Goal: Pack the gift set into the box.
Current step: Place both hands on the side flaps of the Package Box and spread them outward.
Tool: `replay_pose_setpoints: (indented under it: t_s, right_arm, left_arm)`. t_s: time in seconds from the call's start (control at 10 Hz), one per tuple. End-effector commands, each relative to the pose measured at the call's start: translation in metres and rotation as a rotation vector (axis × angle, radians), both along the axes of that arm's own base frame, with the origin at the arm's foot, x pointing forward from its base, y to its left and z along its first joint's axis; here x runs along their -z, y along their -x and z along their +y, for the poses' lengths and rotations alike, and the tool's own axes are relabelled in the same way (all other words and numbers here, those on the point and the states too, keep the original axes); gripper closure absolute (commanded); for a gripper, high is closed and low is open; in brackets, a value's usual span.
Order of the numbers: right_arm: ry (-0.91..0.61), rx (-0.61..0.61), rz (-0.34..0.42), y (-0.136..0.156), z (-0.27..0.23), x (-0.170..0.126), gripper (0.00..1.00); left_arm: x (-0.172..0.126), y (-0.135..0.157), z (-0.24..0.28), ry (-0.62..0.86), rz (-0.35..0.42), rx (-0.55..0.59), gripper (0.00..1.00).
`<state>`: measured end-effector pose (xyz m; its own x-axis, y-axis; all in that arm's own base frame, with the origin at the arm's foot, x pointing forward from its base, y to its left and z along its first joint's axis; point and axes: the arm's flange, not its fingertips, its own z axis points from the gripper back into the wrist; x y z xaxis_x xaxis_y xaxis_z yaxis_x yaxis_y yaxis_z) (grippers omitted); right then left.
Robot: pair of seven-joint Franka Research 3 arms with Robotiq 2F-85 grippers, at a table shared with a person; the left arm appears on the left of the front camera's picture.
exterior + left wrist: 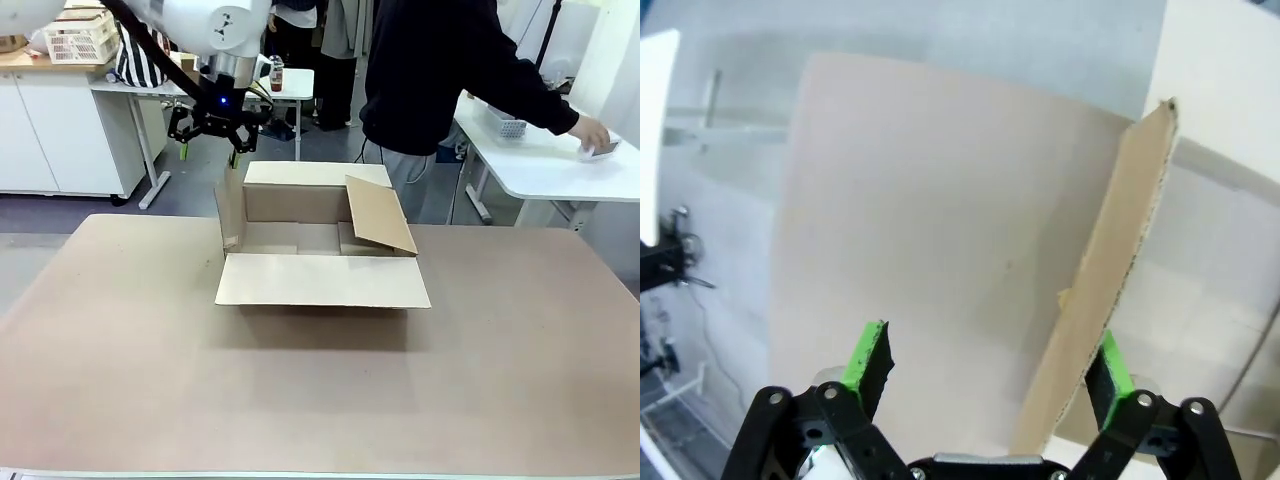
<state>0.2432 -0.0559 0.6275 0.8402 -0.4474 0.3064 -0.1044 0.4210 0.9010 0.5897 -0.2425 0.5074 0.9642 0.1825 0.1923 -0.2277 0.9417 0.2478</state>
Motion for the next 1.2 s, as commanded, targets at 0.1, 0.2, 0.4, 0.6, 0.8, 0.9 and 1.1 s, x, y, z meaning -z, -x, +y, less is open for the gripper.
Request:
replay_pose_setpoints:
  t_s: [0.1, 0.2, 0.4, 0.6, 0.8, 0.9, 1.1]
  right_arm:
    - [-0.011, -0.014, -0.031, -0.003, 0.001, -0.001, 0.00]
    - [-0.011, -0.014, -0.031, -0.003, 0.001, -0.001, 0.00]
    - [-0.011, -0.014, -0.031, -0.003, 0.001, -0.001, 0.00]
    - [-0.011, -0.014, -0.031, -0.003, 0.001, -0.001, 0.00]
    - [-0.011, -0.014, -0.031, -0.003, 0.001, -0.001, 0.00]
    - [-0.011, -0.014, -0.031, -0.003, 0.001, -0.001, 0.00]
    - [-0.011, -0.014, -0.031, -0.003, 0.001, -0.001, 0.00]
  left_arm:
    - [0.012, 0.013, 0.048, 0.170, 0.014, -0.019, 0.00]
    - [0.014, 0.014, 0.062, 0.241, 0.032, 0.003, 0.00]
    - [0.016, 0.018, 0.090, 0.388, 0.030, 0.016, 0.00]
    - [0.019, 0.029, 0.120, 0.568, 0.025, 0.064, 0.00]
    - [0.034, 0.032, 0.134, 0.660, 0.042, 0.081, 0.00]
    - [0.045, 0.031, 0.136, 0.680, 0.054, 0.085, 0.00]
    - [0.064, 0.025, 0.147, 0.734, 0.063, 0.089, 0.00]
